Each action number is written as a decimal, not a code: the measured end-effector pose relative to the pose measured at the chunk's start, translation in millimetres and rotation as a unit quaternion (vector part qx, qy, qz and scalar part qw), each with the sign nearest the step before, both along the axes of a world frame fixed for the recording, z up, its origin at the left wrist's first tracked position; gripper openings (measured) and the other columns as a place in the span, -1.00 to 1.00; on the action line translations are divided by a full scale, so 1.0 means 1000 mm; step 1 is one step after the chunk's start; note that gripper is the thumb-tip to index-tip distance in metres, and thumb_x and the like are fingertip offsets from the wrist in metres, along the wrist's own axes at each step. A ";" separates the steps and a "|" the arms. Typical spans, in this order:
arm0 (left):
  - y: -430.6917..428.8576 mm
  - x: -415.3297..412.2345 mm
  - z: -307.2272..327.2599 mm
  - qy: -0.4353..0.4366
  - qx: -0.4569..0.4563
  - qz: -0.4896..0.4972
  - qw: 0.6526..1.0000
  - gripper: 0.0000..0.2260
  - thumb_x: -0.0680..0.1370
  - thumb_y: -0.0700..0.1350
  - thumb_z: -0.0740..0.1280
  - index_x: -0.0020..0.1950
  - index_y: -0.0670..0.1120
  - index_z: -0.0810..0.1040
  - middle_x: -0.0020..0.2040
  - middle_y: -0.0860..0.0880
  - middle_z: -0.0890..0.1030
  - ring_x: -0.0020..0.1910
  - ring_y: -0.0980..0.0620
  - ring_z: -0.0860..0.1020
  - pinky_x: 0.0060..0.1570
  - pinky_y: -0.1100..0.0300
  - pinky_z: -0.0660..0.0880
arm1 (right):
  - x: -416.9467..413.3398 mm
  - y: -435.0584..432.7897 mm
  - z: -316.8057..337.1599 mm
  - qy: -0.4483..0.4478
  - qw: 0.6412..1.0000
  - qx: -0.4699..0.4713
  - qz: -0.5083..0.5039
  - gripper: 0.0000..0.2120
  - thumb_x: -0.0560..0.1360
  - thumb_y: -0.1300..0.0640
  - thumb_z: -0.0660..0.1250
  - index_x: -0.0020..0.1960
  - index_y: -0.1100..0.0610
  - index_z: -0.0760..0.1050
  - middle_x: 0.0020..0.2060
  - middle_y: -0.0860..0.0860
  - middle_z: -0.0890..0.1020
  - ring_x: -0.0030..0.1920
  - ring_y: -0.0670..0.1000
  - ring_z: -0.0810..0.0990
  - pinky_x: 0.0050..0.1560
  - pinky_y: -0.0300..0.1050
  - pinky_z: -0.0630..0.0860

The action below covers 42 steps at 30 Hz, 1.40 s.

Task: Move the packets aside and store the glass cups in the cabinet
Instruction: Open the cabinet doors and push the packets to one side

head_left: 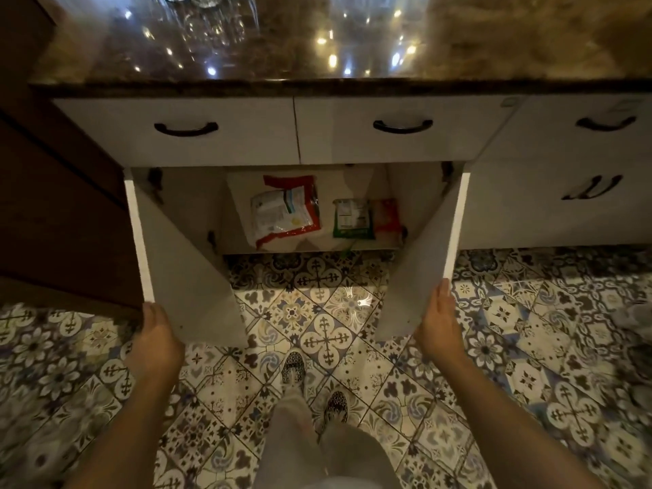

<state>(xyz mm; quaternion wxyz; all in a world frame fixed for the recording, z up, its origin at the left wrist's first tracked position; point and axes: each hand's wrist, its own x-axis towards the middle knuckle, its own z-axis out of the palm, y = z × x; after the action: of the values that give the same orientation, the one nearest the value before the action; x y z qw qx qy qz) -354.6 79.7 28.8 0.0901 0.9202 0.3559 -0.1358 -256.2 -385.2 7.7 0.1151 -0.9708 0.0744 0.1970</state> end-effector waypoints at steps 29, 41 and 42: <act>-0.036 0.047 0.007 0.098 0.020 -0.138 0.985 -0.29 0.62 0.11 0.20 0.65 -0.13 -0.02 0.67 -0.13 0.03 0.62 -0.27 0.01 0.53 -0.26 0.10 | 0.048 -0.065 0.017 0.062 0.996 -0.065 0.000 -0.03 0.54 -0.21 0.35 0.66 0.14 -0.15 0.65 0.23 -0.10 0.65 0.25 -0.07 0.61 0.19 -0.10; -0.082 0.150 -0.033 0.006 -0.169 -0.197 0.966 -0.34 0.66 0.26 0.03 0.67 -0.05 0.02 0.68 -0.09 0.01 0.64 -0.21 0.00 0.58 -0.17 0.07 | 0.128 0.090 -0.012 0.060 0.990 0.086 0.099 -0.20 0.60 -0.10 0.30 0.66 0.14 -0.01 0.62 0.21 0.13 0.57 0.24 0.24 0.56 0.17 0.23; -0.079 0.158 -0.037 0.001 -0.176 -0.196 0.965 -0.34 0.66 0.27 0.03 0.67 -0.05 0.04 0.68 -0.10 0.03 0.64 -0.22 0.02 0.58 -0.17 0.09 | 0.134 0.099 -0.017 0.061 0.989 0.100 0.089 -0.22 0.60 -0.08 0.32 0.65 0.15 0.02 0.60 0.21 0.16 0.57 0.24 0.24 0.55 0.17 0.25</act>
<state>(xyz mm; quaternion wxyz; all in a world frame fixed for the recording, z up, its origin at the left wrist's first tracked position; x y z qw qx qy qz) -196.2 0.8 -7.8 0.2216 0.9415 0.1395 -0.2122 -122.1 -286.5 -8.9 0.1889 -0.9433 -0.0250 0.2718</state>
